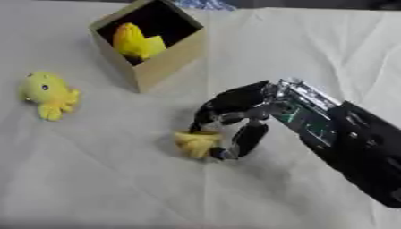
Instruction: Pick up objects on the table and place them in the box.
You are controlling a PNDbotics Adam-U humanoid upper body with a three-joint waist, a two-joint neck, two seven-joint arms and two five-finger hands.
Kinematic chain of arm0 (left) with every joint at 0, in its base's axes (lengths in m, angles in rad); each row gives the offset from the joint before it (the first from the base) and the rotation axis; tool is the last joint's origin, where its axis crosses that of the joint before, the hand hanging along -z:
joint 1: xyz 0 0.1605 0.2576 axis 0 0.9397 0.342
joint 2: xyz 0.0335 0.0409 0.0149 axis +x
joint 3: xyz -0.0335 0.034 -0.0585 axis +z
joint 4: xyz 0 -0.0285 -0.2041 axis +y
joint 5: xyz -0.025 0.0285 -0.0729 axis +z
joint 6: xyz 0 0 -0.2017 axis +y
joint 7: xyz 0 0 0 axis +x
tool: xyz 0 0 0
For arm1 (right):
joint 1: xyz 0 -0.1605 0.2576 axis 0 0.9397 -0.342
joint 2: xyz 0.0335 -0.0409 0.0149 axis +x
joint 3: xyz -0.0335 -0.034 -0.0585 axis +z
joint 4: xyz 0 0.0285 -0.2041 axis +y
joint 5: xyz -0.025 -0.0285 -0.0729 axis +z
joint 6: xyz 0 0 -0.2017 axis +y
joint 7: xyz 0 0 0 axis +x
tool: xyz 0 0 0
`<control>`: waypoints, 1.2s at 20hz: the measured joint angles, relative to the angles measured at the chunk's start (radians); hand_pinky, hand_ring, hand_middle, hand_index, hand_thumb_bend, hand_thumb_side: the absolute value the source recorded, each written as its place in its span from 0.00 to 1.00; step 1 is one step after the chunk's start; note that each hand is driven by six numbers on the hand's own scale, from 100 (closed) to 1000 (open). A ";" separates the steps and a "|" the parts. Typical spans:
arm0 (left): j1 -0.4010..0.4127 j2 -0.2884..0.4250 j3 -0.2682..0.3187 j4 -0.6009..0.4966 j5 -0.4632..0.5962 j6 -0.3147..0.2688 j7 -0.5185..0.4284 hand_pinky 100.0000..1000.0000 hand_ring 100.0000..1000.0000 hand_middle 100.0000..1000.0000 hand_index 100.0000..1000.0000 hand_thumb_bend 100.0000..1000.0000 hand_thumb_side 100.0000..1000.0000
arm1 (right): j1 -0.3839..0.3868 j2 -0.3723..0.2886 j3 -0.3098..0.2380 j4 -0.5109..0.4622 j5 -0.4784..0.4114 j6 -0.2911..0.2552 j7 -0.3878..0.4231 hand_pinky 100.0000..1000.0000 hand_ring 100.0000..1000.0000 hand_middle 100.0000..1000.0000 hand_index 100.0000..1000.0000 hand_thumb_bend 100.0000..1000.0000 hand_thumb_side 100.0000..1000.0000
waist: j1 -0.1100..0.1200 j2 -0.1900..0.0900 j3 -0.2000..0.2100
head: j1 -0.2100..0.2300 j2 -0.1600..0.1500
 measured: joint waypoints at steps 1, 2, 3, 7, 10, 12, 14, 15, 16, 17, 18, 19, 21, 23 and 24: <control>0.000 0.000 0.000 0.000 0.000 0.000 0.000 0.85 0.76 0.67 0.81 0.09 0.83 | 0.000 0.000 -0.004 0.000 -0.001 0.002 -0.006 0.85 0.80 0.49 0.70 0.01 0.29 | 0.000 0.000 0.000 | 0.000 0.000; 0.000 0.000 0.000 0.000 0.000 0.000 0.000 0.85 0.76 0.67 0.80 0.09 0.83 | 0.000 0.000 -0.007 -0.002 -0.002 0.006 -0.013 0.84 0.78 0.47 0.68 0.00 0.26 | 0.000 0.000 0.000 | 0.000 0.000; 0.000 0.000 0.000 0.000 0.000 0.000 0.000 0.85 0.76 0.67 0.80 0.09 0.83 | 0.000 0.000 -0.010 -0.005 -0.005 0.013 -0.023 0.83 0.75 0.43 0.65 0.00 0.20 | 0.000 0.001 0.001 | 0.000 -0.001; 0.000 0.000 0.000 0.000 0.000 0.000 0.000 0.85 0.76 0.66 0.80 0.09 0.83 | 0.001 -0.002 -0.028 -0.020 -0.024 0.052 -0.076 0.82 0.71 0.39 0.60 0.00 0.00 | 0.000 0.001 0.001 | 0.001 -0.001; 0.000 0.000 0.000 0.000 0.000 0.000 0.000 0.85 0.76 0.66 0.80 0.09 0.83 | -0.001 -0.015 -0.055 -0.038 -0.042 0.087 -0.125 0.82 0.70 0.37 0.58 0.00 0.00 | 0.000 0.001 0.000 | 0.001 -0.001; 0.000 0.000 0.000 0.000 0.000 0.001 0.000 0.85 0.76 0.66 0.80 0.09 0.83 | -0.019 -0.023 -0.079 -0.046 -0.049 0.105 -0.160 0.82 0.70 0.36 0.56 0.00 0.00 | 0.000 0.001 -0.002 | 0.002 -0.001; 0.000 0.000 0.001 0.000 0.000 0.001 0.000 0.85 0.76 0.66 0.80 0.09 0.83 | -0.051 -0.027 -0.102 -0.049 -0.050 0.118 -0.194 0.82 0.69 0.35 0.55 0.00 0.00 | 0.000 0.001 -0.003 | 0.003 -0.004; 0.000 0.000 0.001 0.000 0.000 0.001 0.000 0.85 0.76 0.66 0.80 0.09 0.83 | -0.069 -0.027 -0.112 -0.047 -0.050 0.123 -0.208 0.82 0.69 0.35 0.55 0.00 0.00 | 0.000 0.001 -0.004 | 0.003 -0.004; 0.000 0.000 0.001 0.000 0.000 0.001 0.000 0.85 0.76 0.66 0.80 0.09 0.83 | -0.090 -0.026 -0.120 -0.043 -0.050 0.128 -0.220 0.82 0.69 0.35 0.55 0.00 0.00 | 0.001 0.001 -0.004 | 0.004 -0.005; 0.000 0.000 0.001 0.000 0.000 0.001 0.000 0.85 0.76 0.66 0.80 0.08 0.83 | -0.112 -0.022 -0.128 -0.035 -0.050 0.132 -0.230 0.82 0.69 0.35 0.55 0.00 0.00 | 0.001 0.001 -0.003 | 0.004 -0.009; 0.000 0.000 0.001 0.000 0.000 0.001 0.000 0.85 0.76 0.66 0.80 0.08 0.83 | -0.136 -0.016 -0.137 -0.024 -0.048 0.135 -0.238 0.81 0.69 0.35 0.55 0.02 0.00 | 0.002 0.001 -0.002 | 0.004 -0.009; 0.000 0.000 0.001 0.000 0.000 0.001 0.000 0.85 0.76 0.66 0.80 0.08 0.83 | -0.159 -0.008 -0.146 -0.010 -0.044 0.138 -0.246 0.81 0.69 0.36 0.55 0.04 0.00 | 0.003 0.001 0.001 | 0.004 -0.010; 0.000 0.000 0.001 0.000 0.000 0.001 0.000 0.85 0.76 0.66 0.80 0.08 0.83 | -0.205 0.013 -0.169 0.025 -0.027 0.146 -0.260 0.81 0.69 0.36 0.55 0.07 0.00 | 0.004 0.001 0.002 | 0.003 -0.012; 0.000 -0.001 0.001 0.000 0.000 0.001 0.000 0.85 0.76 0.66 0.80 0.08 0.83 | -0.251 0.041 -0.195 0.070 -0.003 0.160 -0.272 0.81 0.69 0.37 0.55 0.11 0.00 | 0.006 0.001 0.006 | 0.002 -0.018; 0.000 -0.001 0.001 0.000 0.000 0.001 0.000 0.85 0.76 0.66 0.80 0.08 0.83 | -0.274 0.059 -0.208 0.095 0.011 0.166 -0.277 0.81 0.69 0.39 0.55 0.14 0.00 | 0.007 0.001 0.009 | 0.001 -0.019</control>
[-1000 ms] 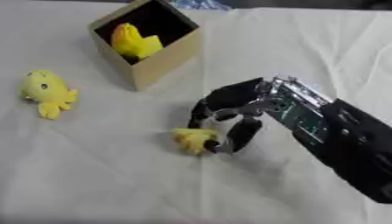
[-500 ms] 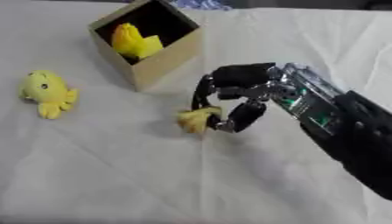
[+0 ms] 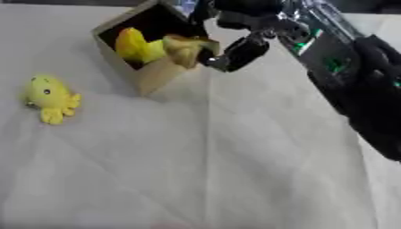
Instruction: Pick up objects on the table and place them in the box.
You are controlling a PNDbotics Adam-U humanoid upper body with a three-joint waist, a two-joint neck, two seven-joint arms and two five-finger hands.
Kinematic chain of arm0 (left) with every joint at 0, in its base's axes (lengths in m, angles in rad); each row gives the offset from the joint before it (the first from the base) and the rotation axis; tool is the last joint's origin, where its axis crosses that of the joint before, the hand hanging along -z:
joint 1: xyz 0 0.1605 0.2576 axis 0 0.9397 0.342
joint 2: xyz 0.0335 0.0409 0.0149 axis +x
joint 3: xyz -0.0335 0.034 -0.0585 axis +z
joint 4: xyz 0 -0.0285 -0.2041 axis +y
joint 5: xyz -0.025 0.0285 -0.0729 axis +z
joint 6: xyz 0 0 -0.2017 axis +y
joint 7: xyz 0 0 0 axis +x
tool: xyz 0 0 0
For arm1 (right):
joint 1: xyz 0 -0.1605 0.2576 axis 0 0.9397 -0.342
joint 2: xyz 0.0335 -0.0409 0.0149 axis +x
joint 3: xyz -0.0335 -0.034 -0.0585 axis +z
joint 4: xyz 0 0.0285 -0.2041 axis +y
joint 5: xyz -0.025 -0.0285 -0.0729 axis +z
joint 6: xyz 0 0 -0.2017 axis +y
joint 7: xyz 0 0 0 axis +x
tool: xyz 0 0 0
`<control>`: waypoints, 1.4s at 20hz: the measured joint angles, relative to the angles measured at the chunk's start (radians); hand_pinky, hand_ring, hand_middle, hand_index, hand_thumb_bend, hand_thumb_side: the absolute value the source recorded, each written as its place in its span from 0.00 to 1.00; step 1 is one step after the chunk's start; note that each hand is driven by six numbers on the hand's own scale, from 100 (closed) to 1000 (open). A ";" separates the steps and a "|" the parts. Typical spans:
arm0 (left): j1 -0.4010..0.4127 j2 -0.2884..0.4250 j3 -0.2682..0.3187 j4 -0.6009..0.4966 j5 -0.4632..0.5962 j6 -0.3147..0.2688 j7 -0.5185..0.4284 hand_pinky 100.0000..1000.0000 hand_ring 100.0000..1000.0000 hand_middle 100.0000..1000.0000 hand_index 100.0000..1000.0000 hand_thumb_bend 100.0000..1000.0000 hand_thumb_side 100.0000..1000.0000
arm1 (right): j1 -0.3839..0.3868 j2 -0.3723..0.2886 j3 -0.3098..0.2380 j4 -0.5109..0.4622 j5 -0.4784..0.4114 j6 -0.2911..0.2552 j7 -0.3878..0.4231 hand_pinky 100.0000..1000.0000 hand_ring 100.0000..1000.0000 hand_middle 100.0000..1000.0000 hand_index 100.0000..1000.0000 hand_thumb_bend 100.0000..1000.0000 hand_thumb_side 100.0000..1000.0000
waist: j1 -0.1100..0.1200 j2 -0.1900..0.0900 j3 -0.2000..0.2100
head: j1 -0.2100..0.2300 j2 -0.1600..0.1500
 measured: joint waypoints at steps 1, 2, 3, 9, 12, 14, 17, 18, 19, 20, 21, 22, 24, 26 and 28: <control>0.000 0.000 0.000 0.000 0.000 0.000 0.000 0.85 0.76 0.66 0.80 0.08 0.83 | -0.022 0.019 -0.012 0.025 0.015 0.005 -0.003 0.81 0.69 0.39 0.56 0.16 0.00 | 0.000 0.000 0.001 | -0.001 -0.002; 0.000 0.000 0.000 0.000 0.000 0.000 0.000 0.85 0.76 0.66 0.80 0.09 0.83 | -0.045 0.039 -0.024 0.050 0.030 0.010 -0.005 0.81 0.69 0.39 0.57 0.13 0.00 | 0.000 0.000 0.002 | -0.001 -0.003; 0.000 -0.001 0.000 0.000 0.000 0.000 0.000 0.85 0.76 0.66 0.80 0.08 0.83 | -0.067 0.059 -0.035 0.075 0.045 0.014 -0.004 0.81 0.69 0.39 0.58 0.19 0.00 | 0.001 0.000 0.004 | -0.002 -0.005; -0.011 -0.007 -0.006 0.000 0.005 0.000 -0.003 0.85 0.76 0.66 0.80 0.08 0.83 | -0.152 0.197 -0.094 0.228 0.139 0.054 0.010 0.81 0.70 0.40 0.58 0.24 0.00 | 0.006 0.005 0.023 | -0.020 -0.008; -0.017 -0.007 -0.007 0.000 0.009 -0.001 -0.006 0.85 0.76 0.66 0.80 0.08 0.83 | -0.168 0.254 -0.121 0.312 0.190 0.061 -0.001 0.81 0.70 0.41 0.58 0.28 0.00 | 0.006 0.011 0.033 | -0.035 -0.008; -0.018 -0.007 -0.009 0.000 0.009 -0.003 -0.008 0.85 0.76 0.66 0.80 0.08 0.83 | -0.182 0.286 -0.134 0.381 0.245 0.049 -0.014 0.81 0.70 0.42 0.59 0.29 0.00 | 0.008 0.013 0.038 | -0.048 -0.008; -0.024 -0.007 -0.012 0.000 0.013 -0.004 -0.009 0.85 0.76 0.66 0.80 0.08 0.83 | -0.198 0.351 -0.198 0.553 0.477 -0.022 -0.112 0.81 0.73 0.46 0.64 0.29 0.00 | 0.013 0.018 0.041 | -0.068 -0.008; -0.025 -0.007 -0.012 0.000 0.014 -0.005 -0.010 0.85 0.76 0.66 0.80 0.08 0.83 | -0.200 0.367 -0.225 0.607 0.561 -0.044 -0.156 0.82 0.74 0.48 0.65 0.29 0.00 | 0.014 0.019 0.041 | -0.073 -0.008; -0.025 -0.007 -0.013 0.000 0.016 -0.005 -0.010 0.85 0.76 0.66 0.80 0.08 0.83 | -0.201 0.381 -0.252 0.654 0.637 -0.062 -0.200 0.82 0.75 0.51 0.68 0.30 0.00 | 0.015 0.020 0.041 | -0.076 -0.008; -0.025 -0.007 -0.013 0.000 0.017 -0.005 -0.011 0.85 0.76 0.66 0.80 0.08 0.83 | -0.206 0.393 -0.276 0.690 0.703 -0.074 -0.243 0.82 0.76 0.53 0.69 0.30 0.00 | 0.016 0.020 0.042 | -0.078 -0.008; -0.025 -0.007 -0.013 0.000 0.017 -0.005 -0.011 0.85 0.76 0.66 0.80 0.08 0.83 | -0.215 0.404 -0.297 0.718 0.758 -0.082 -0.281 0.83 0.77 0.55 0.71 0.30 0.00 | 0.016 0.019 0.043 | -0.080 -0.008; -0.025 -0.007 -0.013 0.000 0.017 -0.005 -0.013 0.85 0.76 0.66 0.80 0.08 0.83 | -0.220 0.413 -0.316 0.740 0.805 -0.087 -0.316 0.83 0.80 0.60 0.74 0.30 0.00 | 0.017 0.019 0.044 | -0.080 -0.008; -0.025 -0.008 -0.013 0.000 0.017 -0.005 -0.014 0.85 0.76 0.66 0.80 0.08 0.83 | -0.224 0.422 -0.341 0.771 0.874 -0.090 -0.364 0.85 0.86 0.70 0.81 0.33 0.00 | 0.017 0.018 0.045 | -0.081 -0.008; -0.025 -0.008 -0.013 0.000 0.018 -0.005 -0.015 0.85 0.76 0.66 0.80 0.08 0.83 | -0.224 0.426 -0.358 0.791 0.915 -0.091 -0.392 0.86 0.89 0.74 0.85 0.34 0.00 | 0.017 0.017 0.045 | -0.081 -0.008; -0.025 -0.008 -0.013 0.000 0.018 -0.004 -0.016 0.85 0.76 0.66 0.80 0.08 0.83 | -0.224 0.428 -0.369 0.798 0.934 -0.096 -0.408 0.87 0.92 0.79 0.87 0.36 0.03 | 0.017 0.016 0.045 | -0.080 -0.008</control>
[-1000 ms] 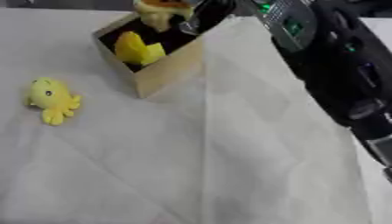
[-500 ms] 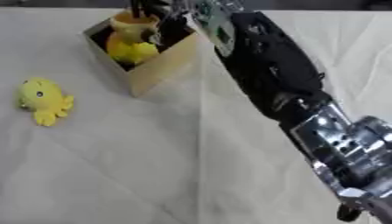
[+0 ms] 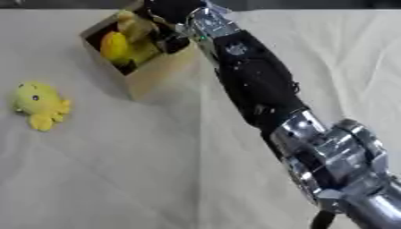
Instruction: Pick up objects on the table and place them in the box.
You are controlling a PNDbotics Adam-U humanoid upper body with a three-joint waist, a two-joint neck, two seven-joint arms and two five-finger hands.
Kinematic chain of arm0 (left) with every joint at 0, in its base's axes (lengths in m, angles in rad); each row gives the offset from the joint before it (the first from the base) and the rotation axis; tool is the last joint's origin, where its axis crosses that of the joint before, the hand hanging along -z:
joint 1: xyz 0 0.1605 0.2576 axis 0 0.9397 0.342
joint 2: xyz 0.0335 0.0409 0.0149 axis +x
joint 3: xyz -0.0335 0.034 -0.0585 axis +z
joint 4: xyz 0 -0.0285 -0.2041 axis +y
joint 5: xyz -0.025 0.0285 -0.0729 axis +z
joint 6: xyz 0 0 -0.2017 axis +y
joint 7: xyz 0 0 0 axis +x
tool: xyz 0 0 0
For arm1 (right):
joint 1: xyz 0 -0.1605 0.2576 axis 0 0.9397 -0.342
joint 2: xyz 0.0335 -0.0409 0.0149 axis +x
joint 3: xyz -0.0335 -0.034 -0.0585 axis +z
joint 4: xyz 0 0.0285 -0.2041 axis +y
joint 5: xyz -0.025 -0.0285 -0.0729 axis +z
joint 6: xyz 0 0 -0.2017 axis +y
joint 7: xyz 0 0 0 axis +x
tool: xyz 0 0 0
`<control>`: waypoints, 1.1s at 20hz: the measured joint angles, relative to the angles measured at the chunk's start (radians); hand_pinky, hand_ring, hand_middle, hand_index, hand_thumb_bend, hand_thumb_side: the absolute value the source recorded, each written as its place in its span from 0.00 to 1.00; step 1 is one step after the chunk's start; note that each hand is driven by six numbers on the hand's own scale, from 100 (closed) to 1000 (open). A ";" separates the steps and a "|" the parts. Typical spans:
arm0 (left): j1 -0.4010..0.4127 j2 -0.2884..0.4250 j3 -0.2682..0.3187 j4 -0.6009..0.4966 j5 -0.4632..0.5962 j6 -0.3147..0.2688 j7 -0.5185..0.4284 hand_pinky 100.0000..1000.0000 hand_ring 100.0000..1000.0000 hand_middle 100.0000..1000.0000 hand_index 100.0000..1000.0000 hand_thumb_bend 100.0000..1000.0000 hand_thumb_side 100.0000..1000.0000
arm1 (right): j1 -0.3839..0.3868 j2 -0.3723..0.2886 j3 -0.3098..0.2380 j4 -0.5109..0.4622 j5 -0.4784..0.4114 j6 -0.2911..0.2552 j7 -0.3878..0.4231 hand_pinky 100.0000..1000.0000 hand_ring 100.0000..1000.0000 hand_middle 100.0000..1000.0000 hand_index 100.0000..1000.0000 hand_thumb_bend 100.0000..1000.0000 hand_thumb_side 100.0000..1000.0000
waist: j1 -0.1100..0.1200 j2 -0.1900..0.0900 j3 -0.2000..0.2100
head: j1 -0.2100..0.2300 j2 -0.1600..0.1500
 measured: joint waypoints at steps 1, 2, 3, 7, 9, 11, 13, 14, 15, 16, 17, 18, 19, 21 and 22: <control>0.000 0.000 0.000 0.000 0.000 0.000 0.000 0.85 0.76 0.66 0.80 0.08 0.83 | 0.001 0.000 -0.004 0.000 0.001 -0.003 -0.004 0.87 0.92 0.79 0.87 0.36 0.03 | 0.000 0.000 0.000 | 0.000 0.000; 0.000 0.000 0.000 0.000 0.000 0.000 0.000 0.85 0.76 0.66 0.80 0.08 0.83 | 0.002 0.000 -0.005 -0.002 0.000 -0.006 -0.007 0.88 0.93 0.79 0.88 0.36 0.02 | 0.000 0.000 0.000 | 0.001 0.000; 0.000 0.000 0.000 0.000 0.000 0.000 -0.001 0.85 0.76 0.66 0.80 0.08 0.83 | 0.003 0.001 -0.006 -0.007 -0.003 -0.006 -0.008 0.88 0.93 0.79 0.88 0.36 0.01 | 0.000 0.000 0.000 | 0.001 0.000; 0.000 0.000 0.000 0.000 0.000 0.001 -0.001 0.85 0.76 0.66 0.80 0.09 0.83 | 0.005 0.001 -0.006 -0.031 -0.021 0.011 -0.001 0.89 0.95 0.82 0.89 0.37 0.04 | 0.000 0.000 -0.001 | 0.002 0.000; 0.000 0.000 0.000 0.000 0.000 0.001 -0.002 0.85 0.77 0.66 0.80 0.09 0.83 | 0.003 0.001 -0.004 -0.045 -0.025 0.024 0.005 0.89 0.95 0.82 0.89 0.37 0.04 | -0.002 -0.001 -0.002 | 0.004 0.000; 0.000 0.000 -0.001 0.000 0.000 0.001 -0.004 0.85 0.77 0.66 0.80 0.09 0.83 | -0.002 0.001 -0.004 -0.057 -0.030 0.036 0.011 0.89 0.95 0.82 0.89 0.37 0.04 | -0.003 -0.002 -0.002 | 0.004 0.000; 0.000 0.000 -0.003 0.000 0.000 0.001 -0.005 0.85 0.77 0.66 0.80 0.09 0.83 | -0.003 0.001 -0.004 -0.065 -0.035 0.045 0.015 0.89 0.96 0.82 0.90 0.37 0.01 | -0.004 -0.004 -0.002 | 0.005 0.000; 0.000 0.000 -0.004 0.000 0.000 0.002 -0.006 0.85 0.77 0.66 0.80 0.09 0.83 | -0.003 0.000 -0.004 -0.073 -0.041 0.049 0.017 0.89 0.96 0.82 0.90 0.37 0.01 | -0.005 -0.007 -0.002 | 0.005 0.000; 0.000 0.000 -0.005 0.000 0.000 0.002 -0.007 0.85 0.77 0.66 0.80 0.09 0.83 | -0.004 0.000 -0.004 -0.082 -0.049 0.054 0.019 0.89 0.96 0.82 0.90 0.37 0.01 | -0.005 -0.010 -0.002 | 0.005 0.000; 0.000 0.000 -0.005 0.000 0.000 0.002 -0.008 0.85 0.77 0.66 0.80 0.09 0.83 | -0.004 0.000 -0.004 -0.092 -0.057 0.060 0.021 0.89 0.96 0.82 0.90 0.37 0.01 | -0.005 -0.014 -0.002 | 0.006 0.001; 0.000 0.000 -0.005 0.000 0.000 0.002 -0.009 0.85 0.77 0.66 0.80 0.09 0.83 | -0.005 0.000 -0.004 -0.103 -0.065 0.064 0.024 0.89 0.96 0.82 0.90 0.37 0.00 | -0.005 -0.017 -0.003 | 0.006 0.001; 0.000 0.000 -0.005 0.000 0.000 0.002 -0.009 0.85 0.77 0.66 0.80 0.09 0.83 | -0.005 -0.003 -0.004 -0.112 -0.073 0.068 0.029 0.89 0.96 0.82 0.90 0.37 0.00 | -0.005 -0.019 -0.004 | 0.007 0.001; 0.001 0.000 -0.005 0.000 0.000 0.002 -0.010 0.85 0.77 0.66 0.80 0.09 0.82 | -0.007 -0.006 -0.004 -0.122 -0.081 0.072 0.033 0.89 0.96 0.82 0.90 0.36 0.00 | -0.005 -0.020 -0.004 | 0.008 0.002; 0.001 0.000 -0.005 0.000 0.000 0.002 -0.010 0.85 0.77 0.66 0.80 0.09 0.82 | -0.008 -0.015 -0.004 -0.146 -0.099 0.079 0.042 0.89 0.96 0.82 0.90 0.35 0.00 | -0.005 -0.022 -0.005 | 0.012 0.003; 0.001 0.000 -0.005 0.000 0.000 0.002 -0.010 0.85 0.77 0.66 0.80 0.09 0.82 | -0.008 -0.021 -0.004 -0.160 -0.111 0.082 0.047 0.89 0.95 0.81 0.90 0.35 0.00 | -0.005 -0.023 -0.005 | 0.014 0.003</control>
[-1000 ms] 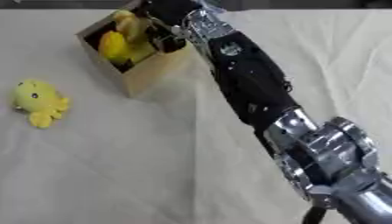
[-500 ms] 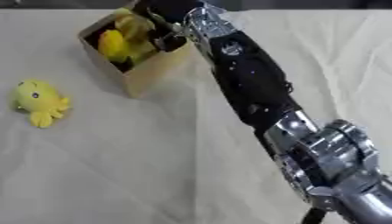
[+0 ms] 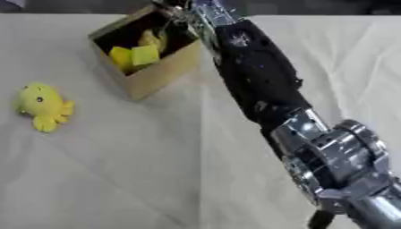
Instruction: Pick up objects on the table and place them in the box.
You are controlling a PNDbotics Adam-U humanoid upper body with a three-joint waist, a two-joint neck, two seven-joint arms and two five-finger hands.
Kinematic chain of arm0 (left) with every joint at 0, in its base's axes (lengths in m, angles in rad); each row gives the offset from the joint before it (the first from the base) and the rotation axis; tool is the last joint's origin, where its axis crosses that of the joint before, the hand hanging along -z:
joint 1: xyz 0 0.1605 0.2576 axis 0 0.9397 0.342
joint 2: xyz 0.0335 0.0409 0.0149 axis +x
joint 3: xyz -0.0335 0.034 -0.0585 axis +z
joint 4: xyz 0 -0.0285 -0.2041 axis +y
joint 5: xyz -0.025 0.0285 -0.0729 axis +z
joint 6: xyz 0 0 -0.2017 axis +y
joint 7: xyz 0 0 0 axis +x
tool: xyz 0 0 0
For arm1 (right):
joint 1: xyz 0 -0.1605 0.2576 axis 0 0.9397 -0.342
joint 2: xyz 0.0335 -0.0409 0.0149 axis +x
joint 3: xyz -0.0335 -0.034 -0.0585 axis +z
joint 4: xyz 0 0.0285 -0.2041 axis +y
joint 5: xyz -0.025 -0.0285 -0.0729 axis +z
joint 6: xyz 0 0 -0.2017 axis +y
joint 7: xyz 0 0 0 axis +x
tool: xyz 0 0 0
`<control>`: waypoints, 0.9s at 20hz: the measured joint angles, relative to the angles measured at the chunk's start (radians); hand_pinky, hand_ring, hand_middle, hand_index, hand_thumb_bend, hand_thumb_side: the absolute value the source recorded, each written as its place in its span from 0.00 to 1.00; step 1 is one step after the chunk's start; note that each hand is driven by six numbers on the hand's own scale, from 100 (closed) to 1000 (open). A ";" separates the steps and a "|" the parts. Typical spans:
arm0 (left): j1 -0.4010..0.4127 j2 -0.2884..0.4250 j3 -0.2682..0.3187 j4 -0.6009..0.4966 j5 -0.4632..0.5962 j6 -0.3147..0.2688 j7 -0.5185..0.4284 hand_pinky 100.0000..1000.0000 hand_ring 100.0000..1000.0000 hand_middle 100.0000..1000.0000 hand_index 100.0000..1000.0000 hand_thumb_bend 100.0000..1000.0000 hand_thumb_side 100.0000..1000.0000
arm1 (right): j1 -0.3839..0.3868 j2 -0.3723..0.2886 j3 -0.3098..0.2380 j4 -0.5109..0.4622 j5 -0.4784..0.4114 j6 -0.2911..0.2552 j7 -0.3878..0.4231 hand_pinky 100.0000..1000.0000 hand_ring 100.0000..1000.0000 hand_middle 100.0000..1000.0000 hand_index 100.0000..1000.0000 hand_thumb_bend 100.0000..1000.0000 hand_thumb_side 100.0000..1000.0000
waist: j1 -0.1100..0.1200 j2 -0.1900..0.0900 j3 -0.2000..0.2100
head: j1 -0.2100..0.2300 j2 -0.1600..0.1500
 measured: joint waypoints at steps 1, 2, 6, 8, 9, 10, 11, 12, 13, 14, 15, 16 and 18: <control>0.000 0.000 0.000 0.000 0.000 0.000 0.000 0.85 0.77 0.66 0.80 0.09 0.82 | 0.000 -0.006 0.000 -0.016 -0.014 0.003 0.006 0.89 0.95 0.80 0.90 0.34 0.00 | 0.000 -0.001 0.000 | 0.001 0.001; 0.000 0.000 0.000 0.000 0.000 0.000 0.000 0.85 0.77 0.66 0.80 0.09 0.82 | 0.000 -0.012 0.001 -0.033 -0.030 0.006 0.011 0.89 0.95 0.80 0.90 0.33 0.00 | 0.000 -0.002 0.000 | 0.001 0.004; 0.000 0.000 0.000 0.000 -0.001 -0.001 0.001 0.85 0.77 0.66 0.80 0.09 0.81 | 0.009 -0.042 0.011 -0.115 -0.124 0.018 0.035 0.86 0.88 0.70 0.85 0.17 0.00 | 0.000 -0.002 -0.005 | 0.005 0.008; -0.002 0.002 0.000 0.000 -0.002 -0.001 0.002 0.85 0.77 0.66 0.80 0.09 0.80 | 0.023 -0.076 0.026 -0.171 -0.193 0.024 0.050 0.85 0.85 0.65 0.82 0.00 0.00 | 0.000 -0.003 -0.007 | 0.010 0.008; -0.005 0.004 0.000 0.000 -0.005 -0.002 0.002 0.84 0.77 0.66 0.80 0.09 0.79 | 0.033 -0.098 0.036 -0.202 -0.234 0.026 0.059 0.85 0.84 0.63 0.80 0.00 0.00 | 0.000 -0.003 -0.009 | 0.012 0.009; -0.013 0.010 0.000 0.000 -0.008 -0.003 0.004 0.84 0.77 0.66 0.80 0.09 0.79 | 0.046 -0.122 0.046 -0.238 -0.280 0.030 0.067 0.85 0.84 0.62 0.80 0.00 0.00 | 0.000 -0.003 -0.011 | 0.015 0.011; -0.022 0.019 0.000 0.000 -0.012 -0.005 0.006 0.84 0.77 0.66 0.80 0.09 0.78 | 0.063 -0.150 0.057 -0.277 -0.332 0.036 0.075 0.85 0.84 0.61 0.79 0.00 0.00 | 0.000 -0.003 -0.011 | 0.018 0.013; -0.033 0.030 0.000 0.001 -0.017 -0.006 0.007 0.84 0.77 0.66 0.80 0.09 0.77 | 0.082 -0.179 0.067 -0.321 -0.387 0.043 0.082 0.85 0.83 0.60 0.79 0.00 0.00 | 0.001 -0.003 -0.011 | 0.021 0.013; -0.046 0.043 0.000 0.003 -0.023 -0.007 0.011 0.84 0.77 0.67 0.81 0.09 0.75 | 0.103 -0.207 0.076 -0.371 -0.445 0.052 0.087 0.85 0.83 0.59 0.79 0.00 0.00 | 0.001 -0.002 -0.012 | 0.023 0.015; -0.062 0.058 0.000 0.007 -0.030 -0.007 0.015 0.84 0.77 0.67 0.81 0.09 0.74 | 0.129 -0.236 0.084 -0.427 -0.509 0.062 0.089 0.86 0.83 0.58 0.79 0.00 0.03 | 0.001 -0.002 -0.012 | 0.026 0.015; -0.078 0.075 0.000 0.009 -0.038 -0.009 0.020 0.84 0.77 0.67 0.81 0.10 0.72 | 0.157 -0.265 0.089 -0.489 -0.576 0.077 0.088 0.86 0.84 0.58 0.79 0.00 0.10 | 0.001 -0.001 -0.014 | 0.027 0.015; -0.095 0.093 -0.001 0.012 -0.047 -0.009 0.026 0.84 0.77 0.67 0.81 0.10 0.70 | 0.186 -0.295 0.092 -0.554 -0.644 0.094 0.084 0.86 0.84 0.58 0.79 0.00 0.14 | 0.002 0.001 -0.017 | 0.030 0.015; -0.138 0.139 -0.007 0.019 -0.070 -0.011 0.038 0.83 0.77 0.68 0.82 0.12 0.66 | 0.247 -0.353 0.092 -0.684 -0.781 0.133 0.070 0.87 0.85 0.60 0.81 0.00 0.24 | 0.007 0.005 -0.023 | 0.035 0.015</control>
